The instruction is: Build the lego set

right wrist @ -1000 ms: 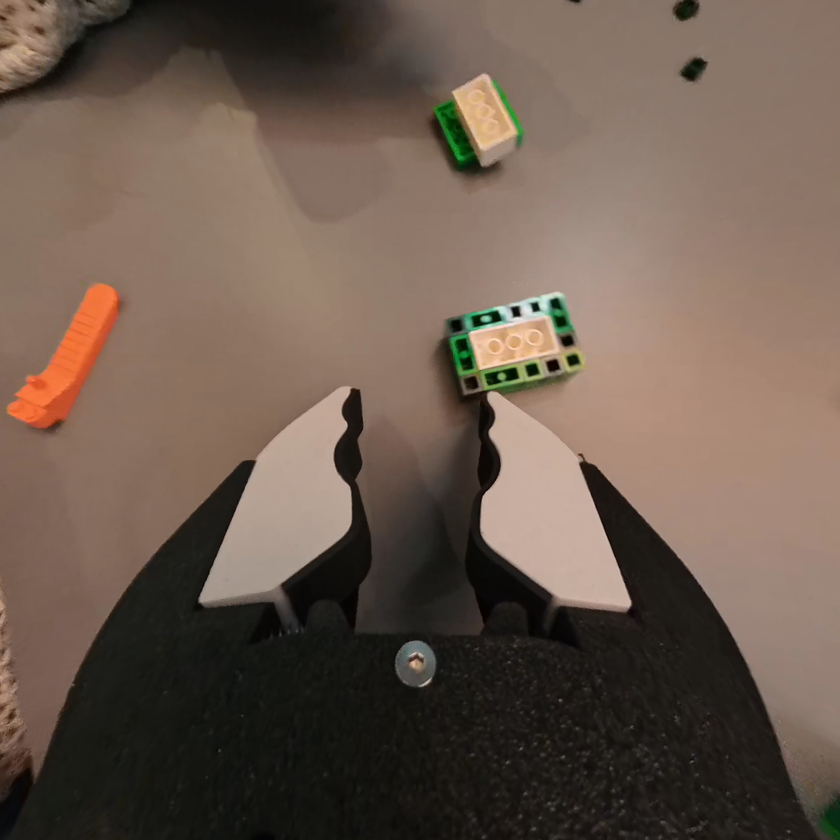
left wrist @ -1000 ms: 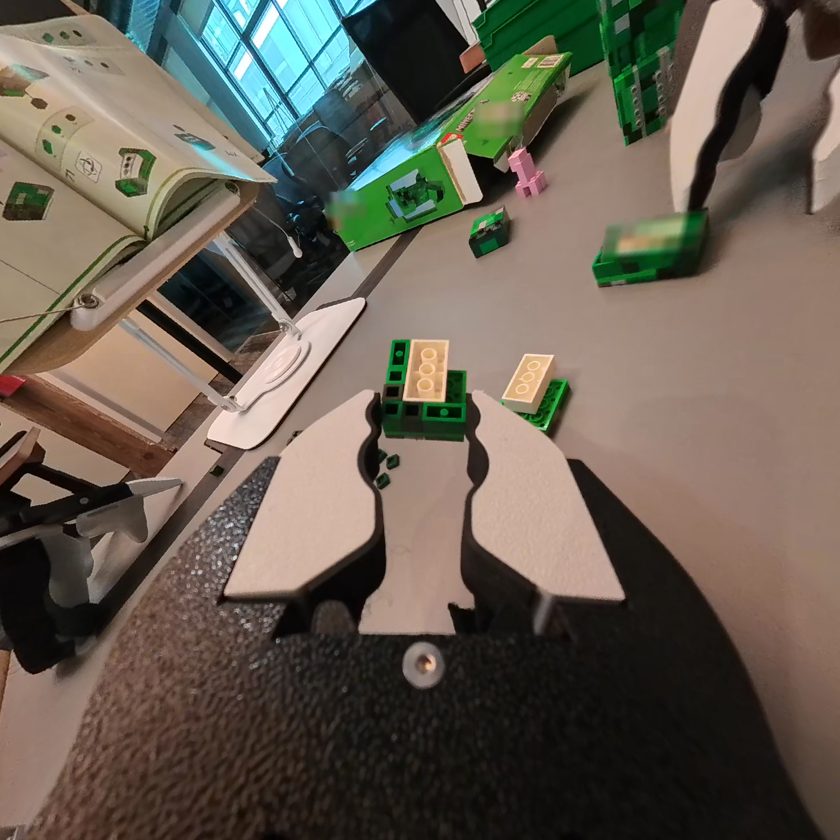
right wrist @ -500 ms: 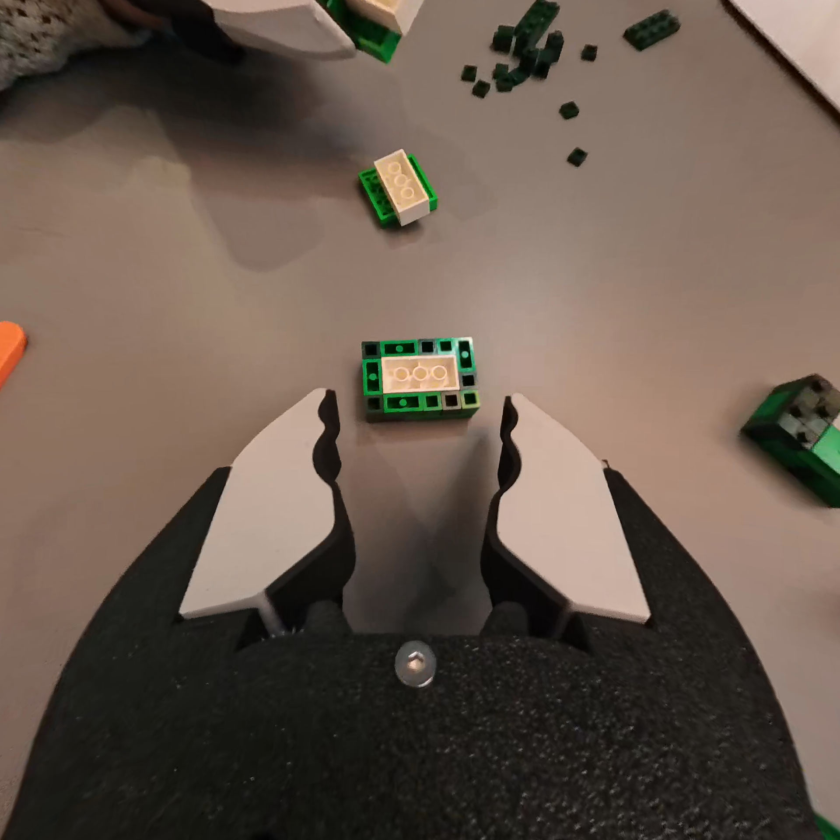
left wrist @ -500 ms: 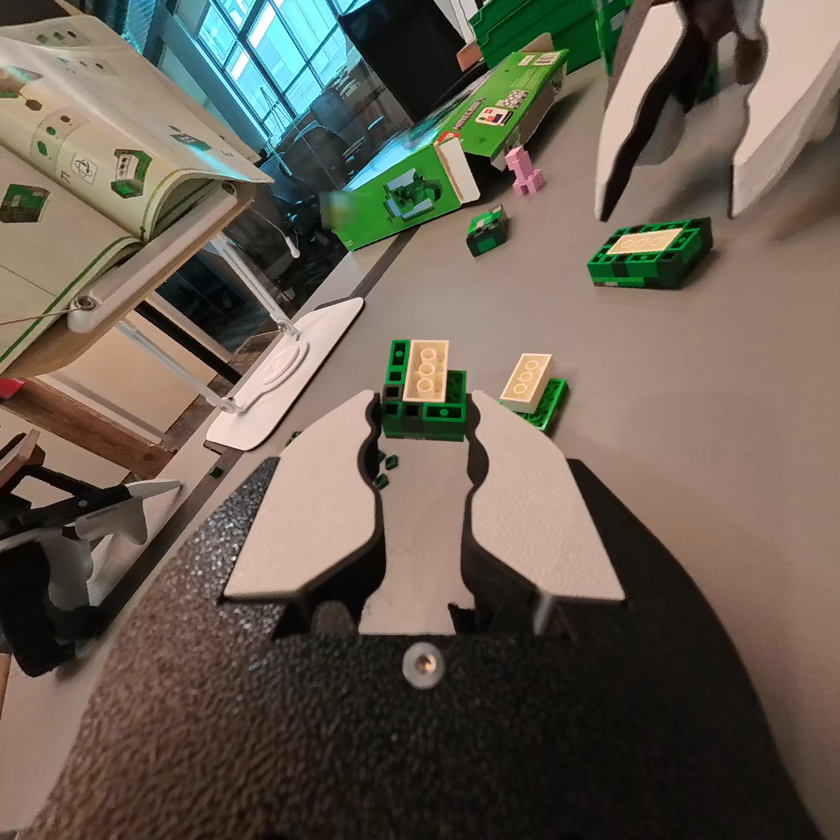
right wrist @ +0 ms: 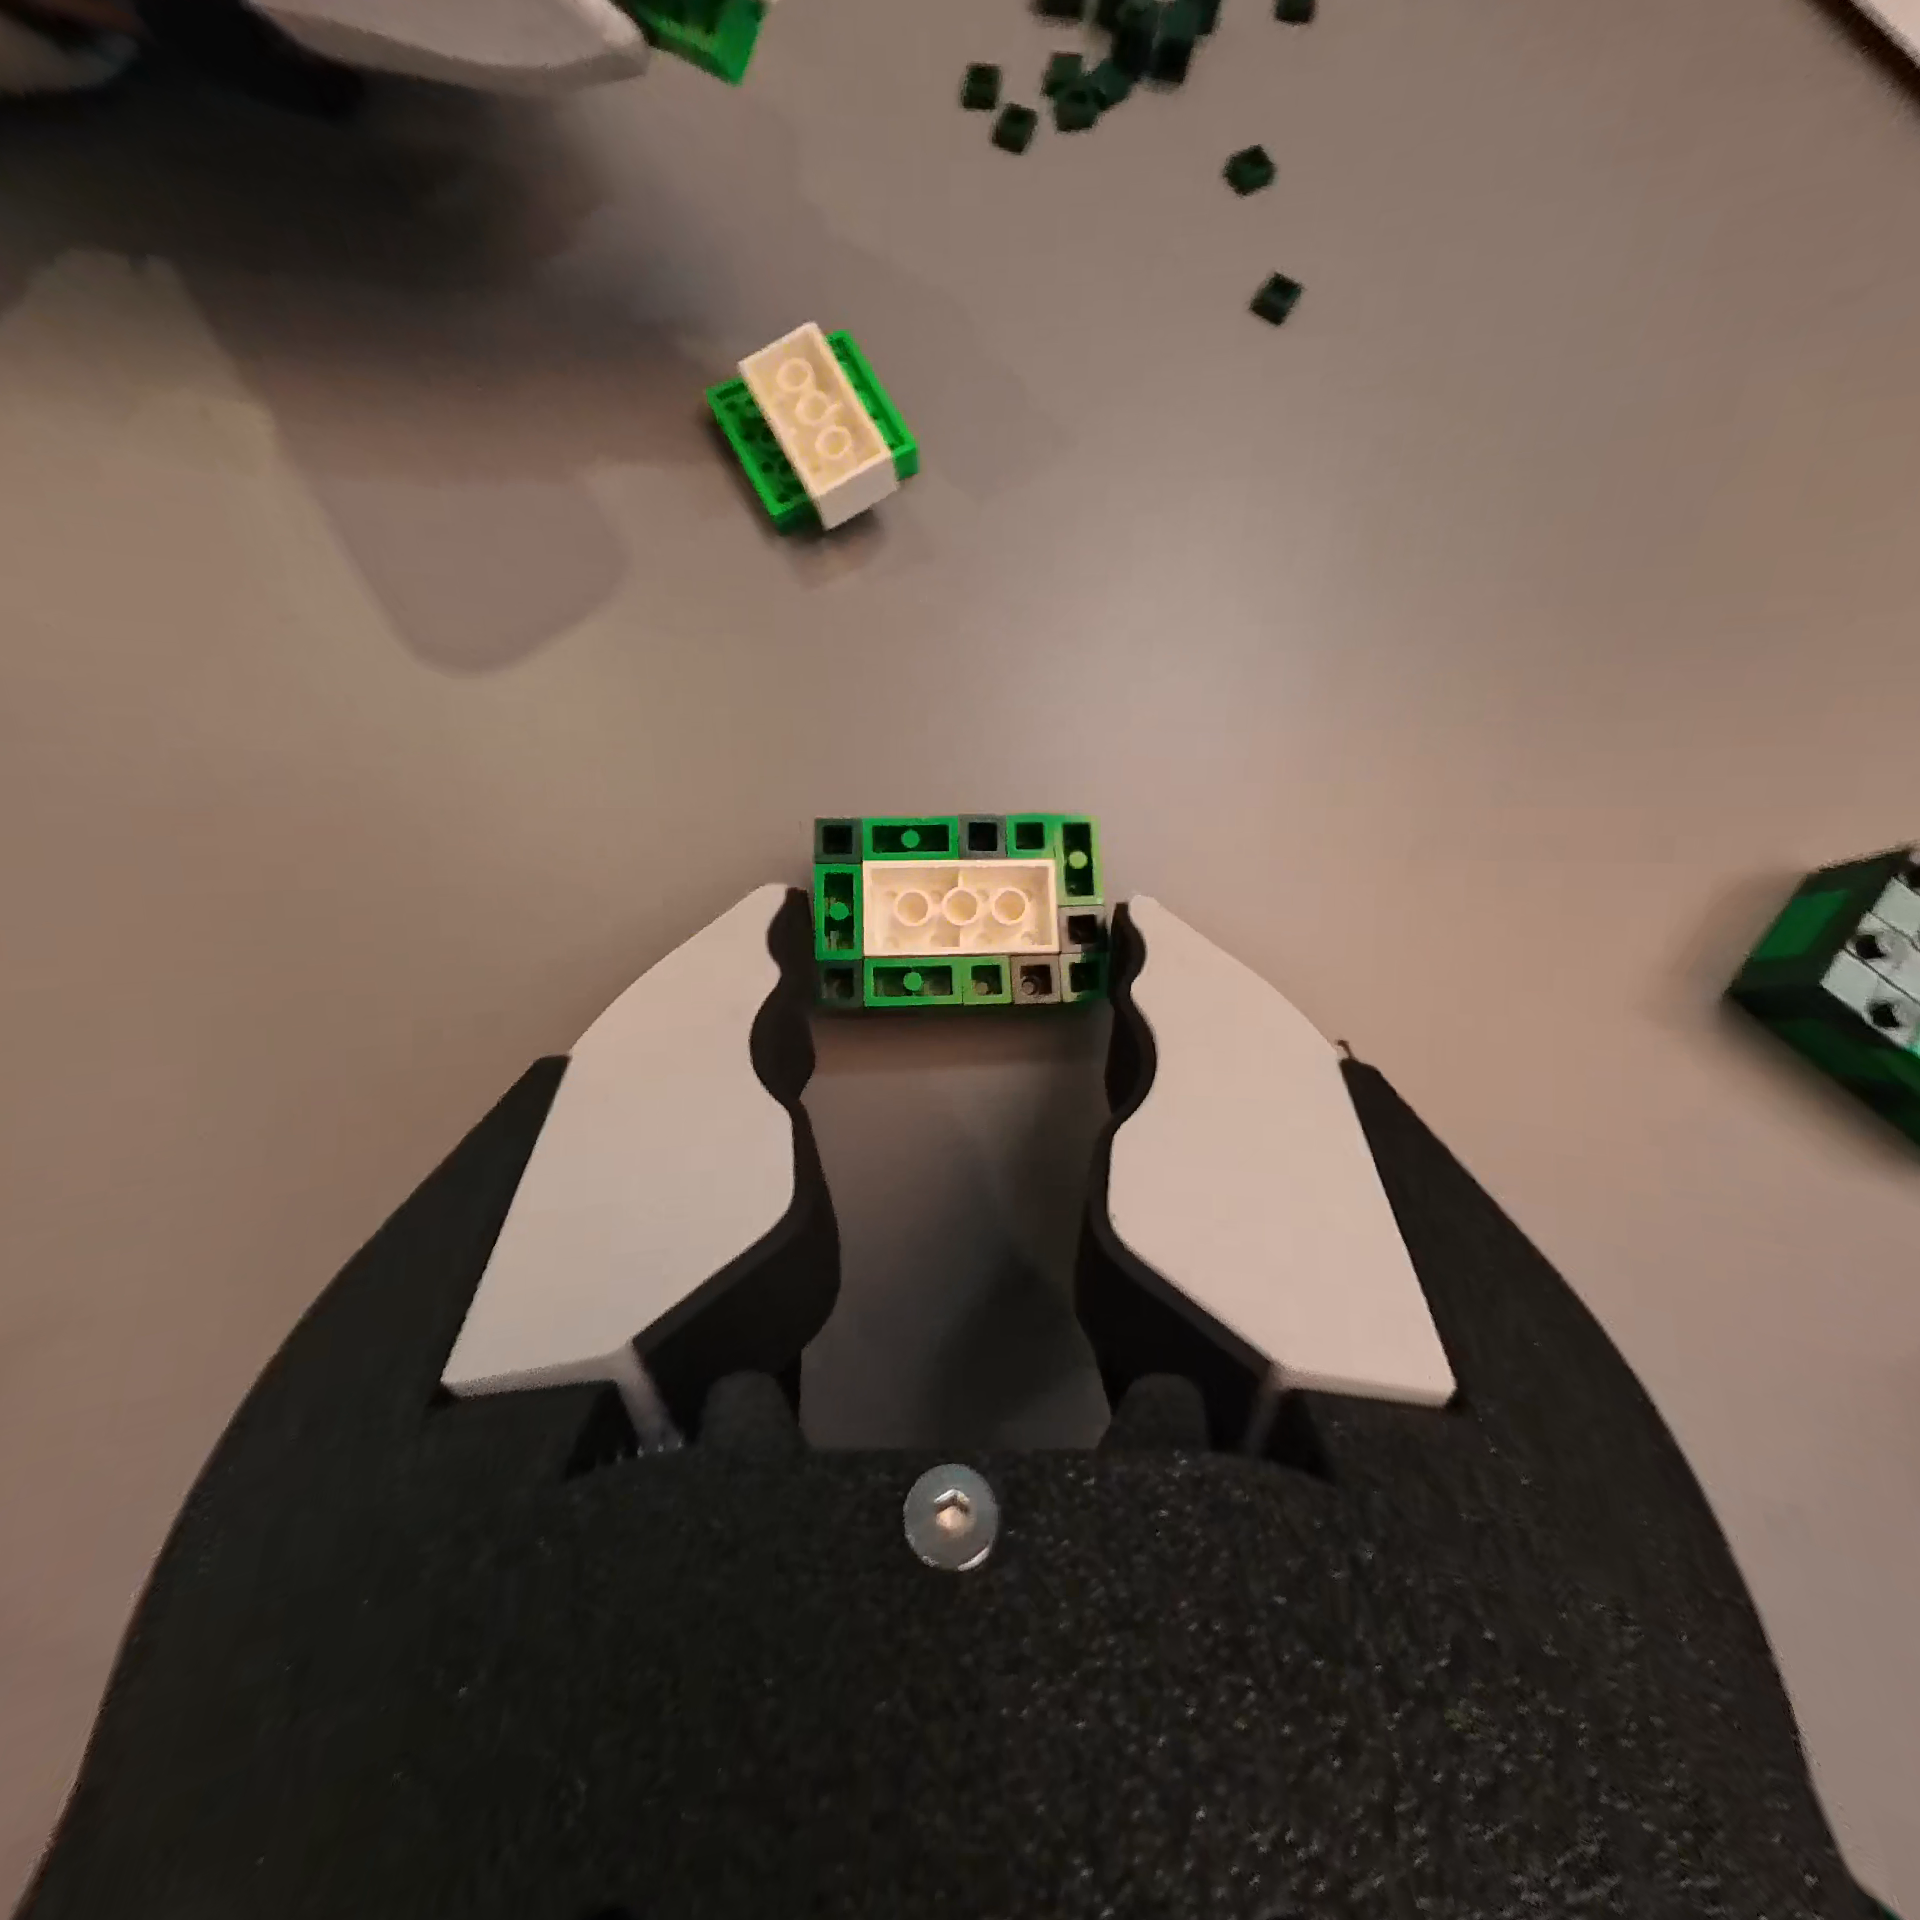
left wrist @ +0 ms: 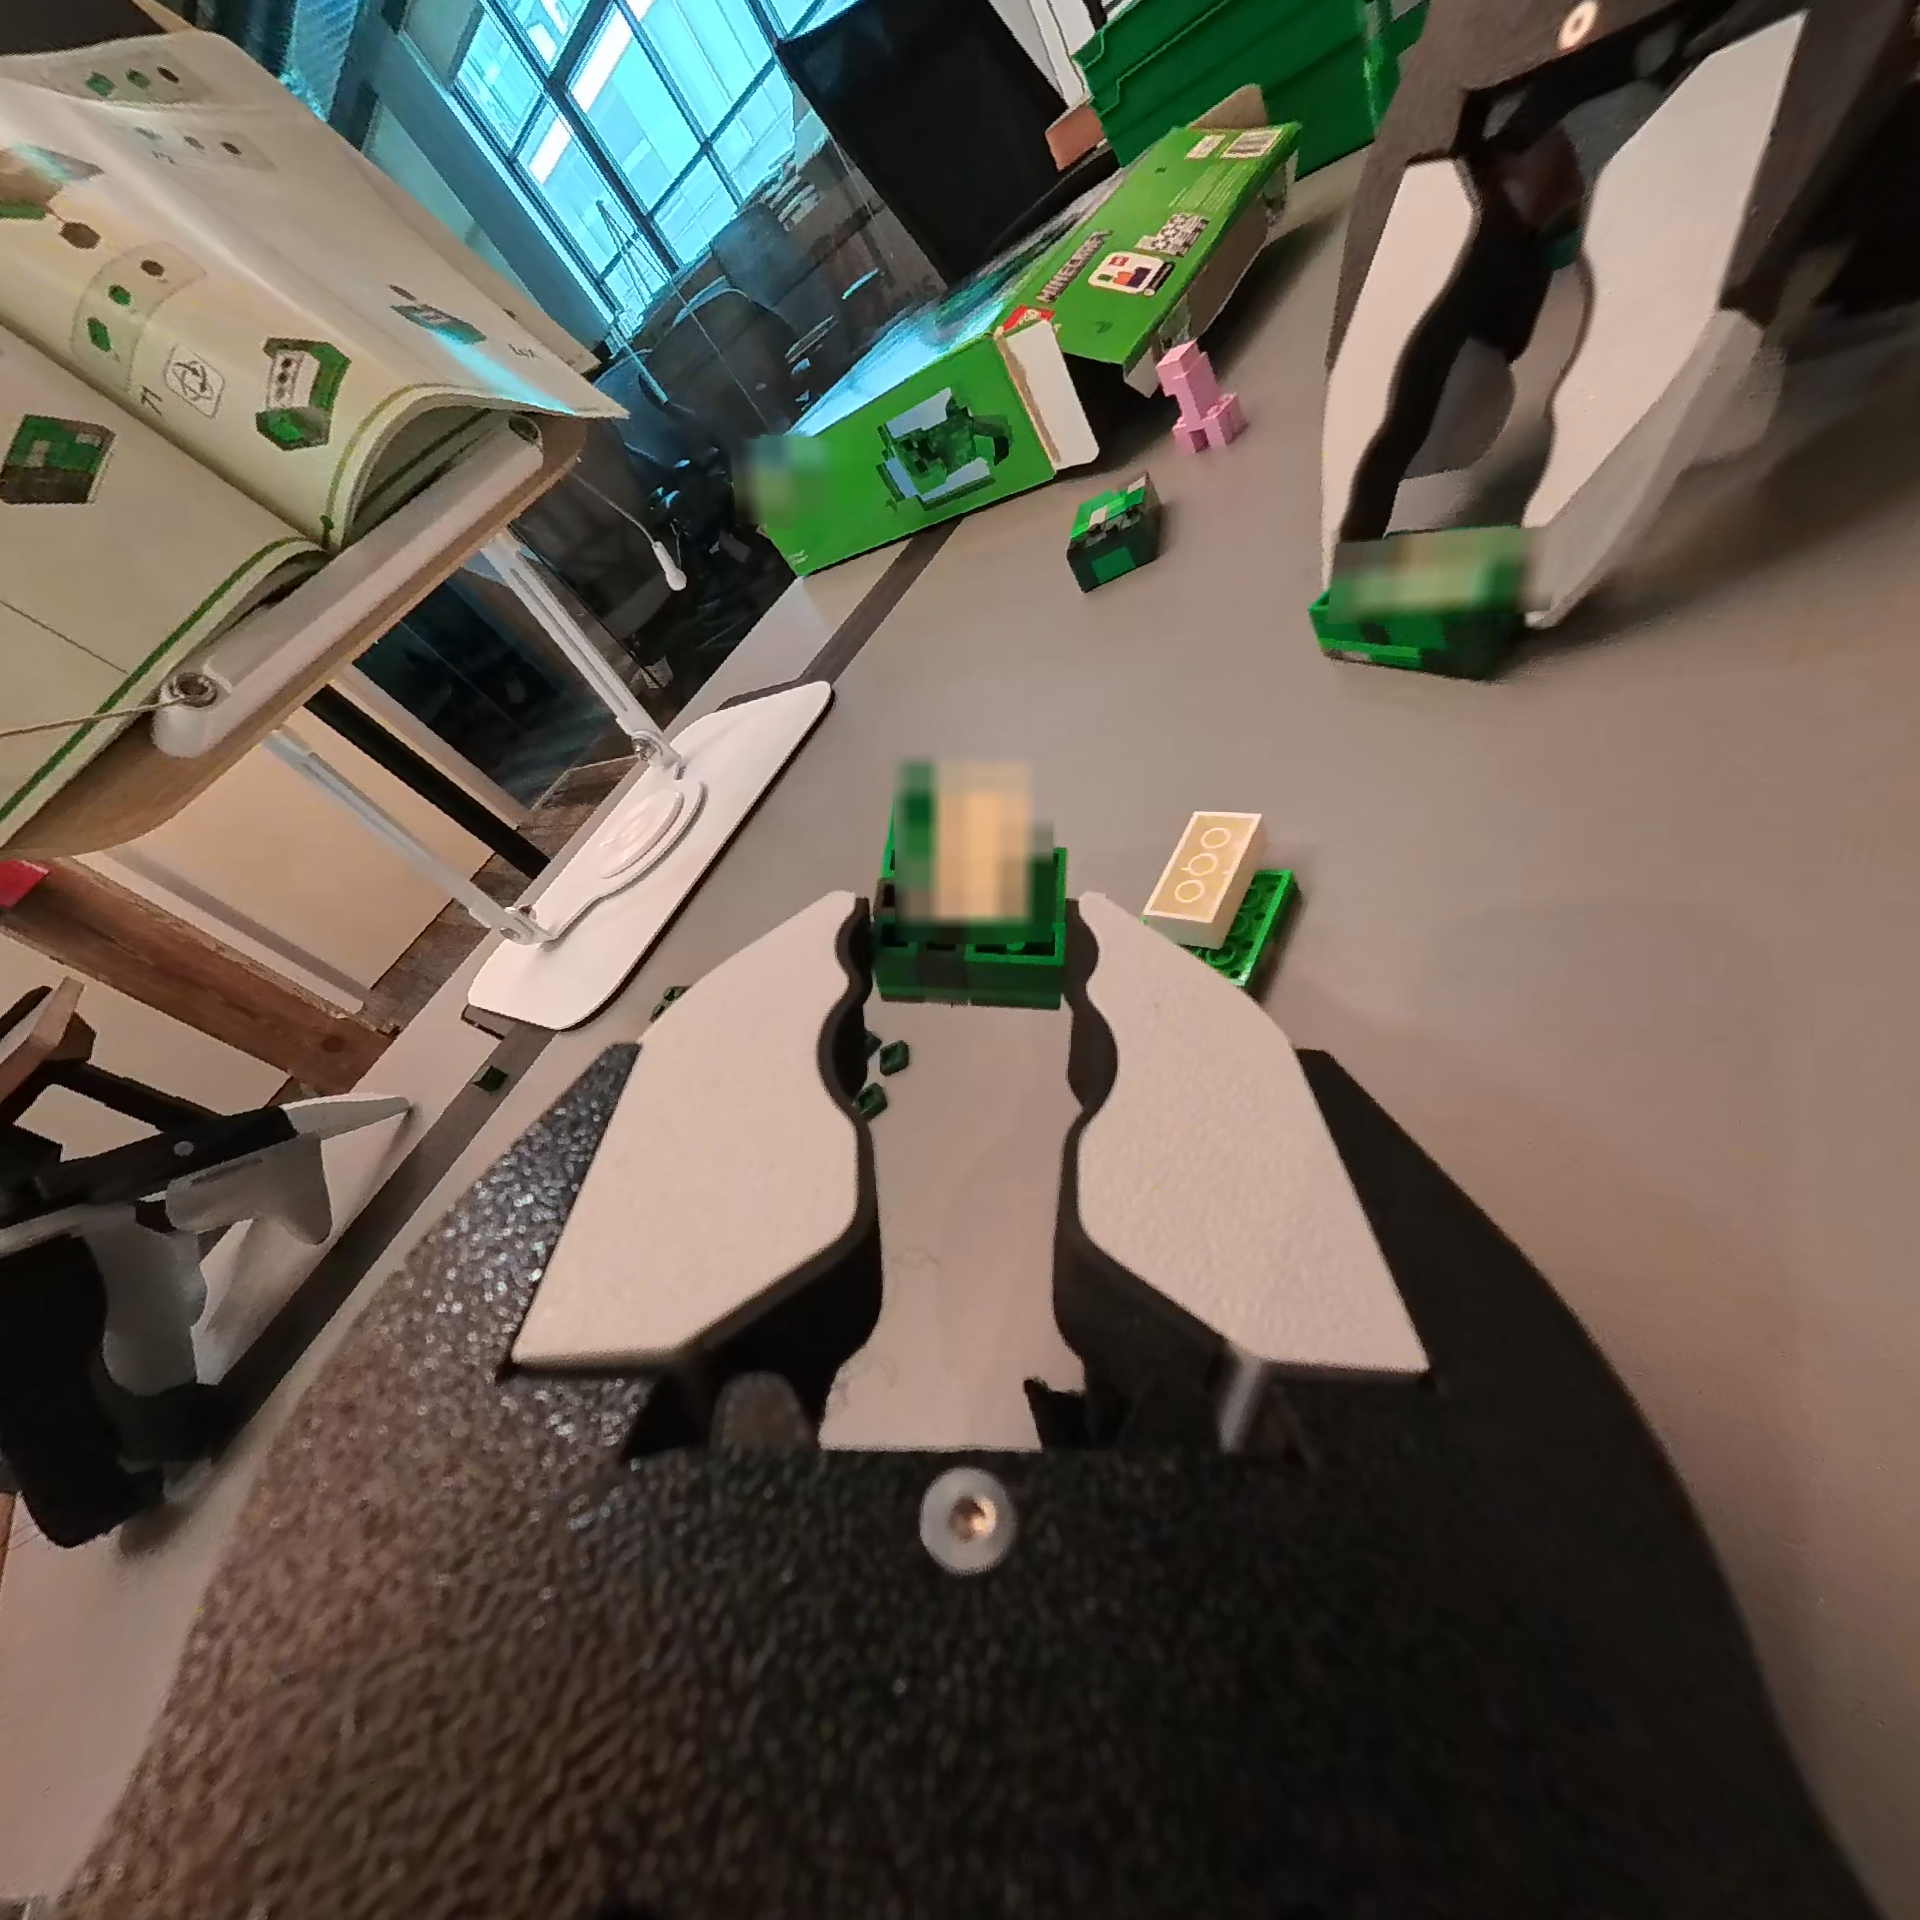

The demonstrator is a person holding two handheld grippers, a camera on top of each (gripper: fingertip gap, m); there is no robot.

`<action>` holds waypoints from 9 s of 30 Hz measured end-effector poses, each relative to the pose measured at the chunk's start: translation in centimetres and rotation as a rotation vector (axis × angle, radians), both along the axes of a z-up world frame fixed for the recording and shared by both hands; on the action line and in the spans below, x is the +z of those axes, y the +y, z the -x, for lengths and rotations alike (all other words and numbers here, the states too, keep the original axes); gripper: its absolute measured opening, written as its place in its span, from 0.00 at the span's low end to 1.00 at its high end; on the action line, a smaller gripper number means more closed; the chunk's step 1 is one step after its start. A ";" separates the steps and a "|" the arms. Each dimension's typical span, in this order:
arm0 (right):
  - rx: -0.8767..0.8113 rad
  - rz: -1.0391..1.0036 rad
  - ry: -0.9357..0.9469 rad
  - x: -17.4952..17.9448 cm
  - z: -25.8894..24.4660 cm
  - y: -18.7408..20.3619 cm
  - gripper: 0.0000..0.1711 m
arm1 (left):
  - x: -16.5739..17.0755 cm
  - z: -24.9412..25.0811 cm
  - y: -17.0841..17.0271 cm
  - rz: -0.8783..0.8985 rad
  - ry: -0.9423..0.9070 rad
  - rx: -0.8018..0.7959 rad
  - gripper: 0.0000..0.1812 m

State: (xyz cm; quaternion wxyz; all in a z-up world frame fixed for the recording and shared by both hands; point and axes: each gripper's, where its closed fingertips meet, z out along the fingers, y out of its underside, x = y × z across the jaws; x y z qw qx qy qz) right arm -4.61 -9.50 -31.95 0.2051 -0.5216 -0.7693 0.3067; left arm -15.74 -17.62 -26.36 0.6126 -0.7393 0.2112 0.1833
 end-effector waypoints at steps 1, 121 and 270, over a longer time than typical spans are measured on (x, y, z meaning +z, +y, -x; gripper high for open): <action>-0.039 -0.001 0.000 0.0 0.2 0.3 0.31 | 0.0 0.0 0.0 0.000 0.001 0.000 0.19; -0.404 0.031 0.061 1.1 2.0 0.6 0.35 | -0.2 -0.3 -0.1 0.027 -0.006 -0.023 0.19; 0.270 0.011 -0.289 6.2 31.2 -9.6 0.09 | -1.6 1.8 -1.2 0.105 0.094 0.023 0.19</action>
